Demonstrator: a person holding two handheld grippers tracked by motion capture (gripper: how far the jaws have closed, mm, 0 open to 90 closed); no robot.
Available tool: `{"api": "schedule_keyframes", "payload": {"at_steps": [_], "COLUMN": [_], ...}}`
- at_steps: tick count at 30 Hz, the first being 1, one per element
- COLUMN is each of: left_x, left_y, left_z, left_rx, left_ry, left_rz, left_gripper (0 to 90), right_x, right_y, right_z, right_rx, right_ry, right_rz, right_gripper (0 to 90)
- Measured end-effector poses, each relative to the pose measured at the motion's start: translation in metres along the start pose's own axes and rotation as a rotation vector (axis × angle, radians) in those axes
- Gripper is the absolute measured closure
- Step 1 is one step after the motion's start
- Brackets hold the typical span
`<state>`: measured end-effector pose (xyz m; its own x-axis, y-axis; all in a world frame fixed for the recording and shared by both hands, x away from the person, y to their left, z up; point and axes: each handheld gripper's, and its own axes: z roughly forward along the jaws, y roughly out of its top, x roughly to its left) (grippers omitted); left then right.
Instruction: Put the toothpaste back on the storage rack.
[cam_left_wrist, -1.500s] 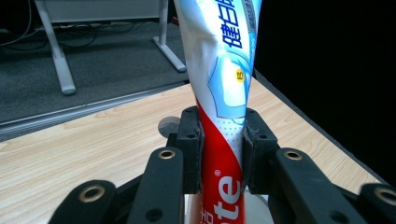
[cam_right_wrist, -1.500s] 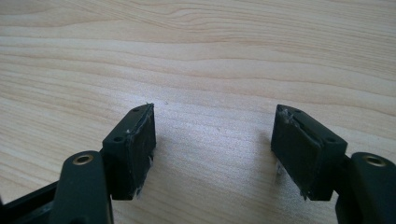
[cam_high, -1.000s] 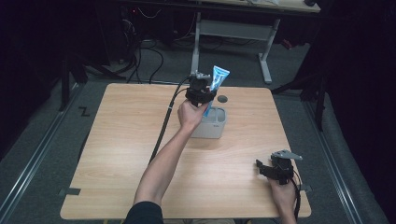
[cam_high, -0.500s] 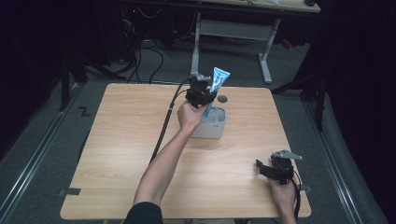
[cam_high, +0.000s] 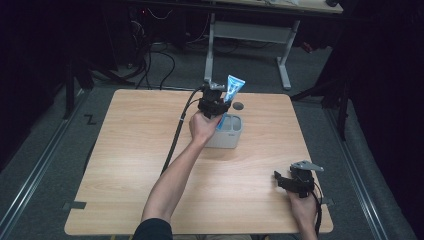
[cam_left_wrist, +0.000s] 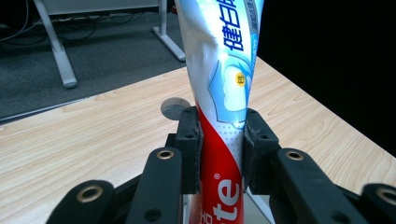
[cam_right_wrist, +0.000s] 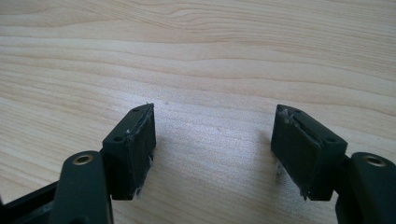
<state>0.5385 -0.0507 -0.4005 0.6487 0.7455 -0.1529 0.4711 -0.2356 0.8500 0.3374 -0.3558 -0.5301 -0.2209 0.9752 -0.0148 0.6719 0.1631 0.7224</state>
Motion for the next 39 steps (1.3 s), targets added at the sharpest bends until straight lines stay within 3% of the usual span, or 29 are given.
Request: {"api": "schedule_keyframes", "payload": {"at_steps": [39], "left_x": [0.0037], "left_y": [-0.0097], "left_z": [-0.007], "left_rx": [0.063], "left_ry": [0.024], "left_rz": [0.017], "left_gripper": [71.6], "right_x": [0.0], "right_y": [0.0001], "right_z": [0.0001], "right_rx": [0.0], "right_ry": [-0.001], "right_rz": [0.001], "right_gripper": [30.9]}}
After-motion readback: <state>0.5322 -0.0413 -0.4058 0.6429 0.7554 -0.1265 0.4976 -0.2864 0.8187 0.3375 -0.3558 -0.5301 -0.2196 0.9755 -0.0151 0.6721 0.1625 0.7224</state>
